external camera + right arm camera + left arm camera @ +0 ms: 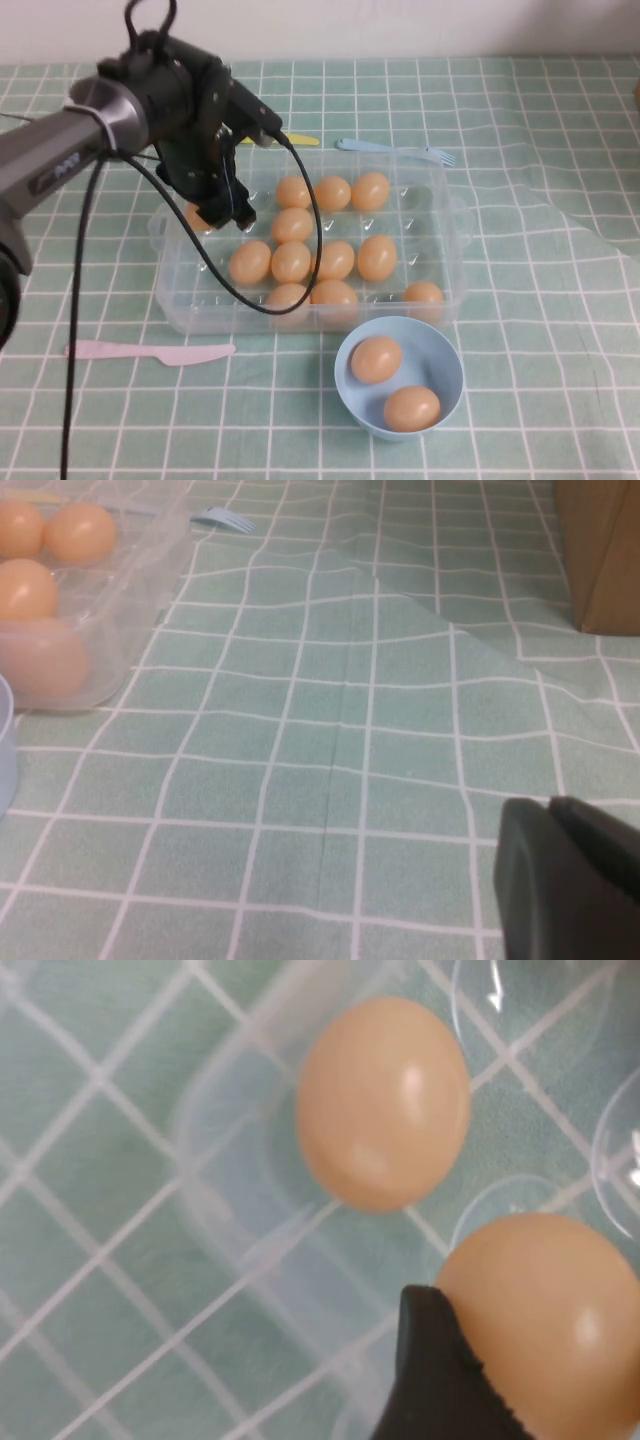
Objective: Take an egg out of the egg box
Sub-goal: Pick up the egg from the plastic box, then place the egg in the bowl
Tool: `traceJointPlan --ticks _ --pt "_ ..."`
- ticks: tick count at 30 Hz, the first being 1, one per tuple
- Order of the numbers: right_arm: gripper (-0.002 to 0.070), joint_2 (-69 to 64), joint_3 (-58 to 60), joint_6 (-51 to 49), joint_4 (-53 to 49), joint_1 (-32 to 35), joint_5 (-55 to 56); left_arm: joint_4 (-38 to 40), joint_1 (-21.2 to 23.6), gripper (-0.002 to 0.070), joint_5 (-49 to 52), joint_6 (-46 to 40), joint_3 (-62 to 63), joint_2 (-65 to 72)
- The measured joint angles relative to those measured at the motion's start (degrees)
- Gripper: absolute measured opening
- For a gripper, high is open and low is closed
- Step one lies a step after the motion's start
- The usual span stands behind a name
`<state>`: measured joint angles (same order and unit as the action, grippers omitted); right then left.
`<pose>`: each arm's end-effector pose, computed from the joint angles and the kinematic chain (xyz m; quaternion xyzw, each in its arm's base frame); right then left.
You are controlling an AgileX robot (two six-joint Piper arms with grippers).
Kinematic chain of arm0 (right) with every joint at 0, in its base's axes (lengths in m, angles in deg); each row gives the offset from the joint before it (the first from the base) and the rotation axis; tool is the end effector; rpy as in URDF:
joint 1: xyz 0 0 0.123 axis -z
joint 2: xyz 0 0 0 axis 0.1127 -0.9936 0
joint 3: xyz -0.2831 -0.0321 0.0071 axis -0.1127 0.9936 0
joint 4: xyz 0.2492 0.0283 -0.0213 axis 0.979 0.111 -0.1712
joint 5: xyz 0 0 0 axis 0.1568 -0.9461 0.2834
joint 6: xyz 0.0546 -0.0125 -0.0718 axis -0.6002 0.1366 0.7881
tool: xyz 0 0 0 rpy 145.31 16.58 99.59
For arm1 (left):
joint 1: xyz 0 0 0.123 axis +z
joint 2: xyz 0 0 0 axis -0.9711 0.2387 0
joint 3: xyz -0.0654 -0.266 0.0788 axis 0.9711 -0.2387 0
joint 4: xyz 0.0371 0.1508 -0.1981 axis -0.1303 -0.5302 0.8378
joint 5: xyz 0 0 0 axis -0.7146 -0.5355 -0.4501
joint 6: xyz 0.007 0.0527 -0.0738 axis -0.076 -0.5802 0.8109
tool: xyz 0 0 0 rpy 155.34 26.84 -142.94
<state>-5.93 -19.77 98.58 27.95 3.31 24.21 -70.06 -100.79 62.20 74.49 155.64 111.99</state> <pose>0.0526 0.0092 0.1730 -0.0307 0.8001 0.0532 0.5968 0.4216 -0.1718 0.2277 0.3799 0.9029 0.1030 0.1730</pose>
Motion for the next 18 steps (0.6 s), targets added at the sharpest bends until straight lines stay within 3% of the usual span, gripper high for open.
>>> traceJointPlan --ticks 8,18 --pt "-0.0018 0.0 0.0 0.0 0.0 0.0 0.0 0.5 -3.2 0.0344 5.4 0.1 0.0 -10.4" --pt "-0.0018 0.0 0.0 0.0 0.0 0.0 0.0 11.5 -16.9 0.0342 12.7 -1.9 0.0 -15.4"
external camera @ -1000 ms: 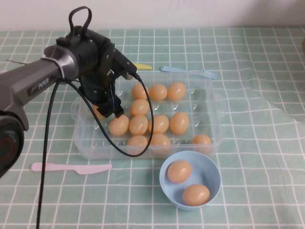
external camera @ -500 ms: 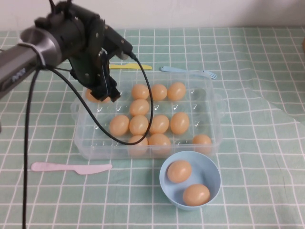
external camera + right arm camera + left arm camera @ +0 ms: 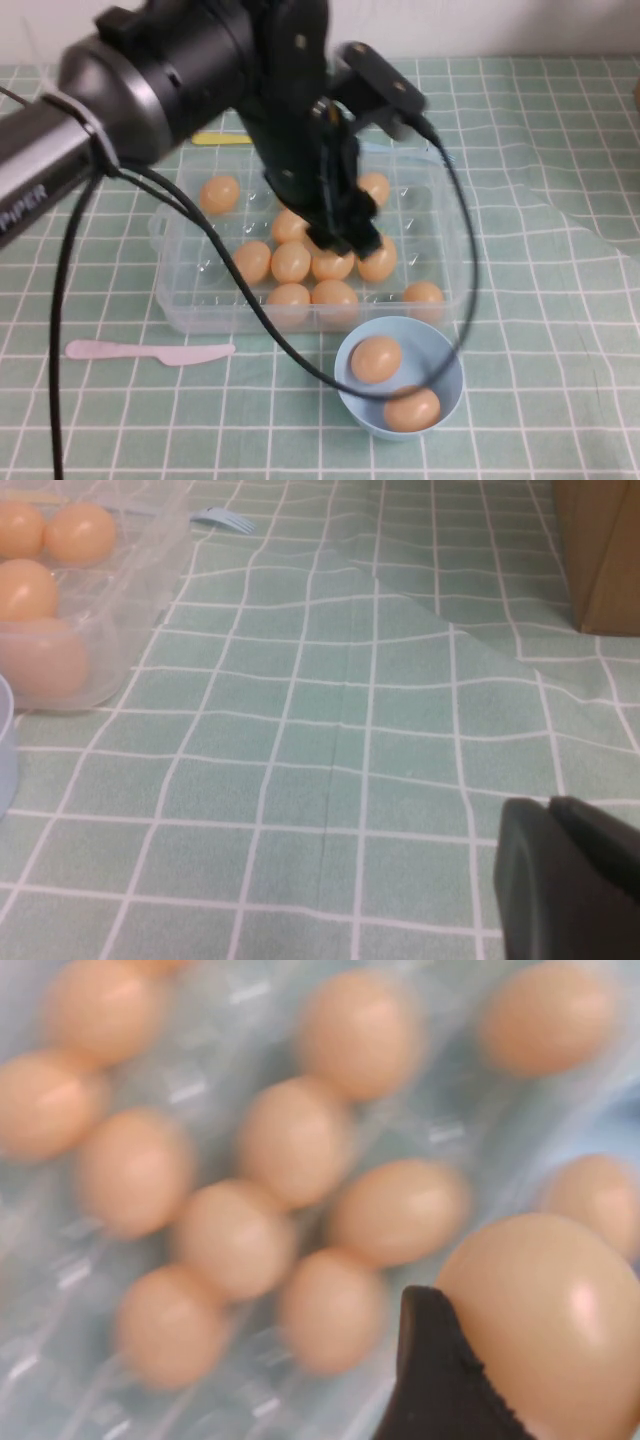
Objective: Take an egg out of the egg box
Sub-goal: Place the egg in the bowl
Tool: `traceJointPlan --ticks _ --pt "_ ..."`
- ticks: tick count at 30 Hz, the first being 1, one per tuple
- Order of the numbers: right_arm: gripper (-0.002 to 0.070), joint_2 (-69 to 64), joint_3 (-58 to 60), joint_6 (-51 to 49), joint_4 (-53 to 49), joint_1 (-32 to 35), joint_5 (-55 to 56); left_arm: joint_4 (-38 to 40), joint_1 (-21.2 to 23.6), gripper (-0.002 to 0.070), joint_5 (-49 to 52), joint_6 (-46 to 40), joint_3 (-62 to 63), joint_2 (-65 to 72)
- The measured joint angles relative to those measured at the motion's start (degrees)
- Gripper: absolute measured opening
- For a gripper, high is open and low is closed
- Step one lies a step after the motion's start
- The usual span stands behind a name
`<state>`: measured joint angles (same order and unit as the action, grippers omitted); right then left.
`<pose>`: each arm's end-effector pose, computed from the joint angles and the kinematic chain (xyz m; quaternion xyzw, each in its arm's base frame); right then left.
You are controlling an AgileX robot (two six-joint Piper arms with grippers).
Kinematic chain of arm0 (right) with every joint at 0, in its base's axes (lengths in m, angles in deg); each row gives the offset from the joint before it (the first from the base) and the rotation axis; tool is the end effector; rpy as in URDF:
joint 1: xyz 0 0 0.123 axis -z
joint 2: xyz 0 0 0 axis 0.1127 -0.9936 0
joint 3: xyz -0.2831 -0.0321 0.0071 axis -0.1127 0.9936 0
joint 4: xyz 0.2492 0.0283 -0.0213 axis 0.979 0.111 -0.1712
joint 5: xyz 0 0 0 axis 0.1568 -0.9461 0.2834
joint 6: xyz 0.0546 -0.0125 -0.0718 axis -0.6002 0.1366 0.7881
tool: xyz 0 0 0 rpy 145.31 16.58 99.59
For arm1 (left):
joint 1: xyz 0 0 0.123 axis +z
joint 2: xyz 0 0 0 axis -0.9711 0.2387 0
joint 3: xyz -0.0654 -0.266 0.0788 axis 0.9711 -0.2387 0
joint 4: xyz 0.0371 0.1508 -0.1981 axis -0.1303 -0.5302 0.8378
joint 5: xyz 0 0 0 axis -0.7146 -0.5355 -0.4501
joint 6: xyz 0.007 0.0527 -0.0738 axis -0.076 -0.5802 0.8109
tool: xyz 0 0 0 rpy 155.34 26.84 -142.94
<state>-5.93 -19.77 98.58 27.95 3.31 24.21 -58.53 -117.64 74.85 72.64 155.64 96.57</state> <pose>0.0526 0.0092 0.1730 -0.0307 0.8001 0.0532 0.5968 0.2976 -0.2568 0.3331 0.4839 0.8541 -0.0144 0.1904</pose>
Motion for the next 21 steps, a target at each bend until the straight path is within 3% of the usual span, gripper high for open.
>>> traceJointPlan --ticks 10,17,21 --pt "-0.0018 0.0 0.0 0.0 0.0 0.0 0.0 7.5 -9.6 0.0342 0.3 -7.5 -3.1 0.4" --pt "-0.0018 0.0 0.0 0.0 0.0 0.0 0.0 9.5 -11.5 0.0342 0.4 -33.0 -3.8 2.2" --pt "-0.0018 0.0 0.0 0.0 0.0 0.0 0.0 9.5 -11.5 0.0342 0.4 -42.6 -3.9 4.1"
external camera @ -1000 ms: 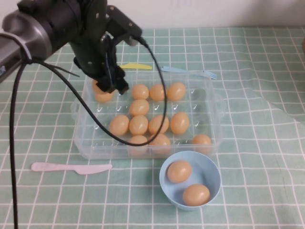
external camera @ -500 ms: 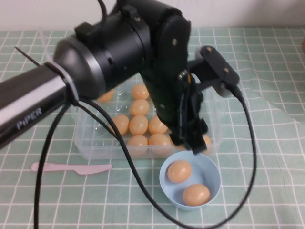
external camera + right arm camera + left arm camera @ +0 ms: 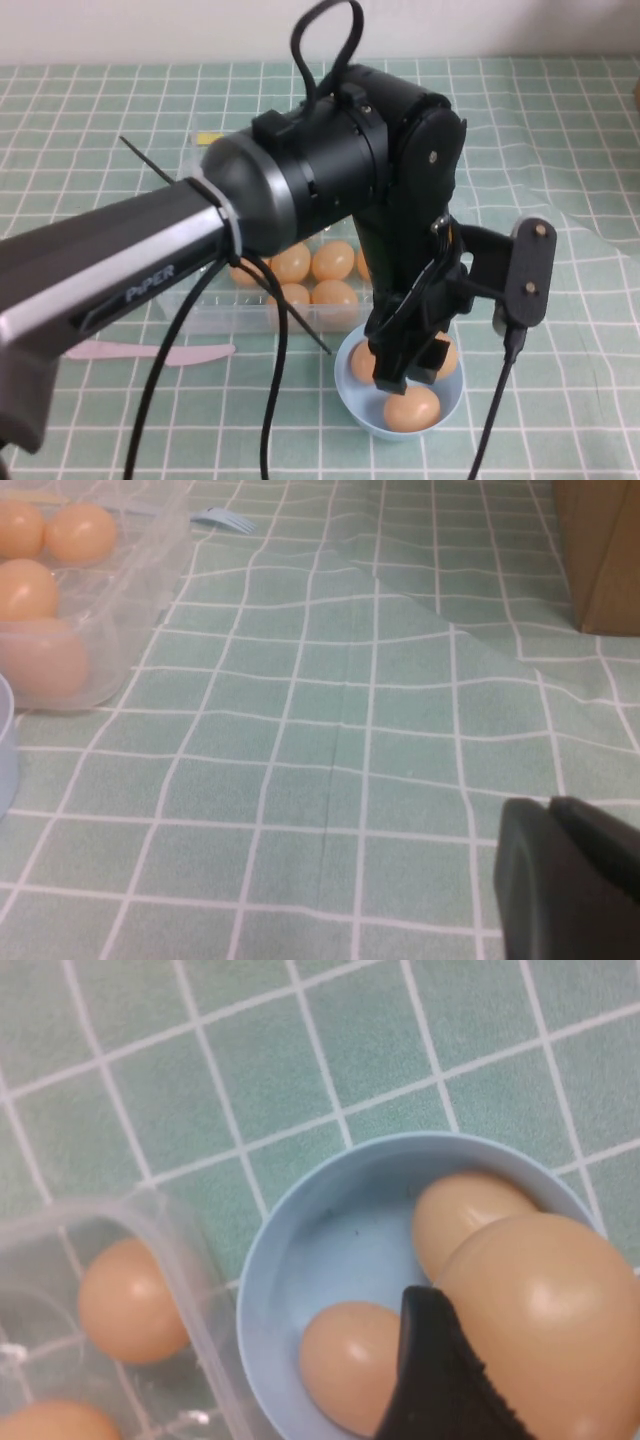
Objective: Take an egg out of the egg box
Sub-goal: Place the egg in the bowl
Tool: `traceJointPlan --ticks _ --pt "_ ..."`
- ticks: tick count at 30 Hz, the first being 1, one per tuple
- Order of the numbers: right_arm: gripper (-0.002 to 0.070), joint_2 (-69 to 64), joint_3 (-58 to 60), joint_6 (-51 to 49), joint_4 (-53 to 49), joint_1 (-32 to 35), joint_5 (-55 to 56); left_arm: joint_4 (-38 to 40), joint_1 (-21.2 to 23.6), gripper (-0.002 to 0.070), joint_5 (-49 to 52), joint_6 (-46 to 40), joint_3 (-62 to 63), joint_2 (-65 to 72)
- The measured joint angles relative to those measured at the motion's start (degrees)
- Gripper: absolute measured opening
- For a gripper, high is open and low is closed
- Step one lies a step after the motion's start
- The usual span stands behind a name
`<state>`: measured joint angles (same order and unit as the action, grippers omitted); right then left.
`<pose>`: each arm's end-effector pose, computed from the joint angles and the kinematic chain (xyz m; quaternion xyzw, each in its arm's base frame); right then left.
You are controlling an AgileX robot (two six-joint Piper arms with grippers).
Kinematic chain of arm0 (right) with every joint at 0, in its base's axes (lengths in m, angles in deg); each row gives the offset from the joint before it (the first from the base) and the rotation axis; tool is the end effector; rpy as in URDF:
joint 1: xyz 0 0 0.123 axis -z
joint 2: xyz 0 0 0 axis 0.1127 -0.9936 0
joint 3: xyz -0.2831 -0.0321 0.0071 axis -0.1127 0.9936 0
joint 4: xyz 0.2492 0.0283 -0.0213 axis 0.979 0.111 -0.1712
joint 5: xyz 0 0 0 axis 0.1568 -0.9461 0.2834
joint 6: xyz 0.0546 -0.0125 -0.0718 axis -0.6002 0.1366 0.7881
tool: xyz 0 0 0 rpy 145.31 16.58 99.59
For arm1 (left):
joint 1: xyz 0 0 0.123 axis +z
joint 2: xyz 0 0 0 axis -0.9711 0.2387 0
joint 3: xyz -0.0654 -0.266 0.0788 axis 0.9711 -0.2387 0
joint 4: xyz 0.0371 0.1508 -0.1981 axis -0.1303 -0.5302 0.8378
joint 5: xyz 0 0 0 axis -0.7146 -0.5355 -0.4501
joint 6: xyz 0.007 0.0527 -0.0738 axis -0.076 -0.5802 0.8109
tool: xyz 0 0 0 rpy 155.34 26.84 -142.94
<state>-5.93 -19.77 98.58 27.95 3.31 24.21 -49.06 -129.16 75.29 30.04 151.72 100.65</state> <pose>0.0526 0.0092 0.1730 -0.0307 0.8001 0.0532 0.5968 0.2336 -0.3257 0.2860 0.8188 0.5595 -0.0480 0.1193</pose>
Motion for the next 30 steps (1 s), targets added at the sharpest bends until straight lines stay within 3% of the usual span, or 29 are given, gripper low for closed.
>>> traceJointPlan --ticks 6,25,30 --pt "-0.0018 0.0 0.0 0.0 0.0 0.0 0.0 0.0 0.0 0.0342 -0.5 -6.7 -0.1 3.5" --pt "-0.0018 0.0 0.0 0.0 0.0 0.0 0.0 -0.7 0.0 0.0342 -6.6 -9.0 -0.1 8.2" --pt "-0.0018 0.0 0.0 0.0 0.0 0.0 0.0 -0.8 0.0 0.0402 -6.6 -7.0 -0.1 8.2"
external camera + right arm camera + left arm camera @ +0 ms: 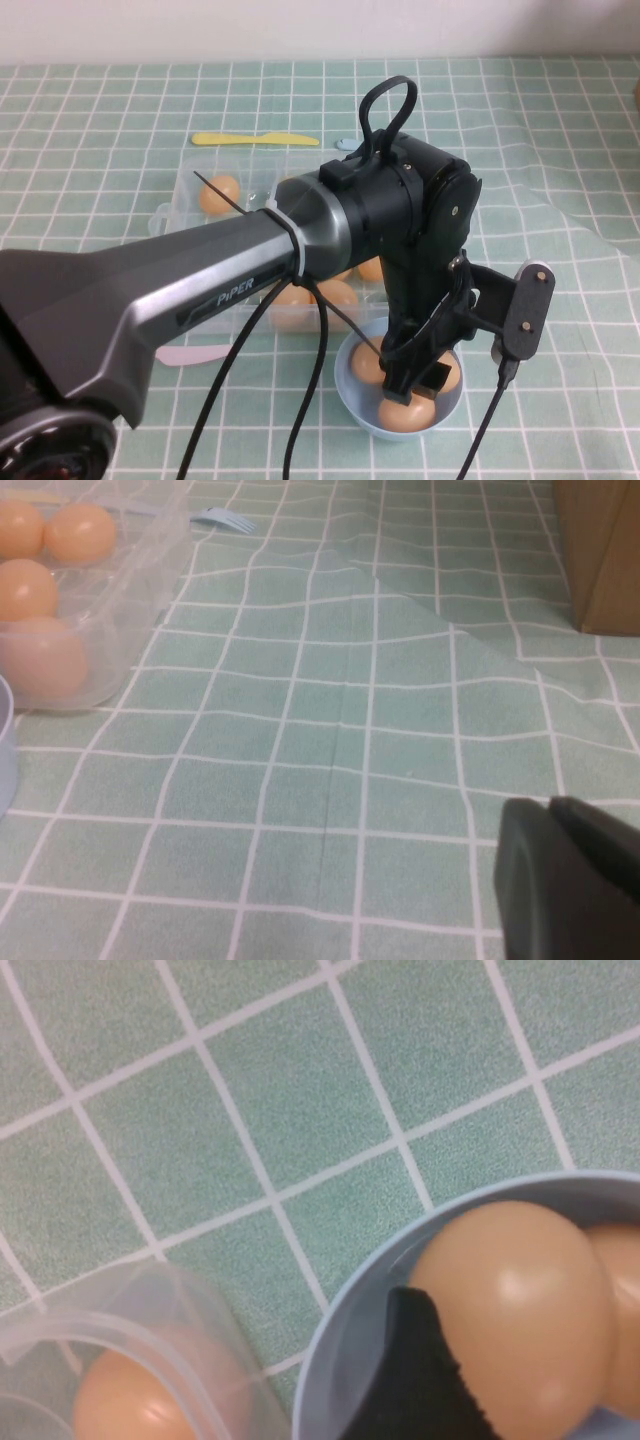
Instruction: Take an egg out of the egg box
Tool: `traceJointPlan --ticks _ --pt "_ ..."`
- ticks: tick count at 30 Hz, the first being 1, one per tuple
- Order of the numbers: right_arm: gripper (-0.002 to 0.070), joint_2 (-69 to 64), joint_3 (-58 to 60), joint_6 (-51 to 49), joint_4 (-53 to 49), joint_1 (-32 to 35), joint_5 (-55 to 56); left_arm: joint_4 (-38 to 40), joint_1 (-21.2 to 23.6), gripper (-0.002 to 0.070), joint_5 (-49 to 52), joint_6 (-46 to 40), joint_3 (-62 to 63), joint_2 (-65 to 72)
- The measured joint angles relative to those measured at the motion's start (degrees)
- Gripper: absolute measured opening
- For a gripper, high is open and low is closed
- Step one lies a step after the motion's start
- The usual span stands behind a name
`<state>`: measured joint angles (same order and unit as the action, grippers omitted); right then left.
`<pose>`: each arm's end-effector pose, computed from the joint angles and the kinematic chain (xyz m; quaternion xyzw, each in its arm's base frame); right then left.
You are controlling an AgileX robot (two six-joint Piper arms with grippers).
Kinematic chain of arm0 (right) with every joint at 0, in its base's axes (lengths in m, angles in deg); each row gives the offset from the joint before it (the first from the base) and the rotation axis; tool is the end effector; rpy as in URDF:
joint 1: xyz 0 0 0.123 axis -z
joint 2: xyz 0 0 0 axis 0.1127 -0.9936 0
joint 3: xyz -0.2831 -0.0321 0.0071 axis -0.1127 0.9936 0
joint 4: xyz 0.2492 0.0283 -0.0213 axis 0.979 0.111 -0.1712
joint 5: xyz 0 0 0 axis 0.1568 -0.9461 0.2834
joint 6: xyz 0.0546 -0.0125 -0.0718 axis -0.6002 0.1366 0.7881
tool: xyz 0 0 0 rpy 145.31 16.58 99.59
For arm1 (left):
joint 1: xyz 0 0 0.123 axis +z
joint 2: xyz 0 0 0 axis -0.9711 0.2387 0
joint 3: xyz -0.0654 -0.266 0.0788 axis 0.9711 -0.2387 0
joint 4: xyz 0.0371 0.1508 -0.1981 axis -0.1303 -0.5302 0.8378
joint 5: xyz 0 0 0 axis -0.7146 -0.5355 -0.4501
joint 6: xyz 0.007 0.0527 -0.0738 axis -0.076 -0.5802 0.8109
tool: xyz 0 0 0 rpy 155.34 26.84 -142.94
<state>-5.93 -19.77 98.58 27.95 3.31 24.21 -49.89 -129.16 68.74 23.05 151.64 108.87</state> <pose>0.0526 0.0092 0.1730 -0.0307 0.8001 0.0532 0.5968 0.2525 -0.3481 0.2280 0.8509 0.5135 -0.0337 0.1060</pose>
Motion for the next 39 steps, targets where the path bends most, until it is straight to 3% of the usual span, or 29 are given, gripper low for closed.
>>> traceJointPlan --ticks 5,12,15,21,24,33,39 --pt "-0.0018 0.0 0.0 0.0 0.0 0.0 0.0 0.0 0.0 0.0461 0.0 1.5 0.0 -0.1" --pt "-0.0018 0.0 0.0 0.0 0.0 0.0 0.0 -0.4 -0.1 0.0465 0.2 2.8 -0.3 -5.1" --pt "-0.0018 0.0 0.0 0.0 0.0 0.0 0.0 0.0 -0.1 0.0417 0.8 5.4 -0.3 -9.4" --pt "-0.0018 0.0 0.0 0.0 0.0 0.0 0.0 0.9 2.4 0.0112 -3.6 20.8 -3.3 -19.6" --pt "-0.0018 0.0 0.0 0.0 0.0 0.0 0.0 1.2 5.5 0.0032 -8.3 25.7 -9.2 -25.2" --pt "-0.0018 0.0 0.0 0.0 0.0 0.0 0.0 10.0 14.8 0.0 -28.6 28.5 -35.2 -44.8" --pt "-0.0018 0.0 0.0 0.0 0.0 0.0 0.0 16.2 16.4 -0.0001 -41.6 28.6 -49.4 -56.1"
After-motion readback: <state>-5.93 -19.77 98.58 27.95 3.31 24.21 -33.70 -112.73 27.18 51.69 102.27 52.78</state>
